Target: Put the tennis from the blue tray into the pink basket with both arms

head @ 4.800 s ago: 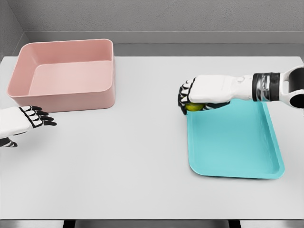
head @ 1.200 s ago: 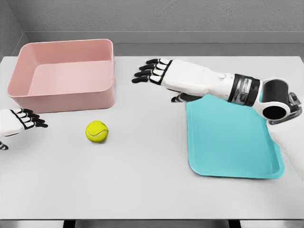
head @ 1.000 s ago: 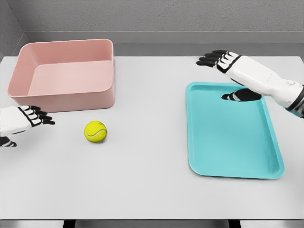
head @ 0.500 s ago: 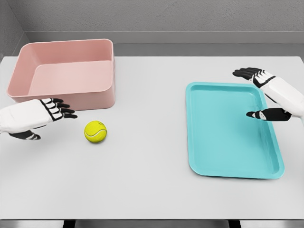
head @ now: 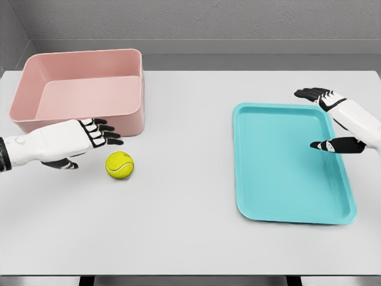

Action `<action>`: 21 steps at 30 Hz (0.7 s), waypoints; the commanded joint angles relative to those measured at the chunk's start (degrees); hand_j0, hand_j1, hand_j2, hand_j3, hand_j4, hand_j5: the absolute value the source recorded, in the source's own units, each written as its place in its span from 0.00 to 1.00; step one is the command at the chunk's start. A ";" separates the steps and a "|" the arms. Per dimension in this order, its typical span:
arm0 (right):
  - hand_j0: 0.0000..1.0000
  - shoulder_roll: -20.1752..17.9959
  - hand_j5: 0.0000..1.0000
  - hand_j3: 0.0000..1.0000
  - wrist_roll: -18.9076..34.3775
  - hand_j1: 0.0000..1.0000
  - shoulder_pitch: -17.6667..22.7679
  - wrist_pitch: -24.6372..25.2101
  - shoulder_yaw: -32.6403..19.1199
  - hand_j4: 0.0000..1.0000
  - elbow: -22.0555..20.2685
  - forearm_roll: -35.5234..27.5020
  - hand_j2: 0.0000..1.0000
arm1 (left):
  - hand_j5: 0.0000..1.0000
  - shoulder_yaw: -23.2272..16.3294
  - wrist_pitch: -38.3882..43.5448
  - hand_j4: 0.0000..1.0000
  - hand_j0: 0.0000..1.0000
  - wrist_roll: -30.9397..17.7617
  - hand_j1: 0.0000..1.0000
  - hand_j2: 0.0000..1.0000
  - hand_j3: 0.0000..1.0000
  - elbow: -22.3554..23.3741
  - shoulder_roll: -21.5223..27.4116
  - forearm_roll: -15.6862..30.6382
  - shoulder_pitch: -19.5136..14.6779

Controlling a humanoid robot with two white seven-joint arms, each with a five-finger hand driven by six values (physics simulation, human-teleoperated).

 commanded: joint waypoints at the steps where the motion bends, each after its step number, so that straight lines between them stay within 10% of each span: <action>1: 1.00 -0.04 1.00 1.00 -0.03 1.00 0.00 0.17 0.04 1.00 0.04 -0.48 1.00 | 1.00 -2.44 0.06 1.00 1.00 -0.08 1.00 1.00 1.00 0.02 -1.66 -0.37 -0.61; 21: 1.00 -0.04 1.00 1.00 -0.03 1.00 -0.18 0.17 0.04 1.00 0.12 -0.40 1.00 | 1.00 -10.17 0.06 1.00 1.00 -0.16 1.00 1.00 1.00 1.43 -4.65 -1.69 -6.33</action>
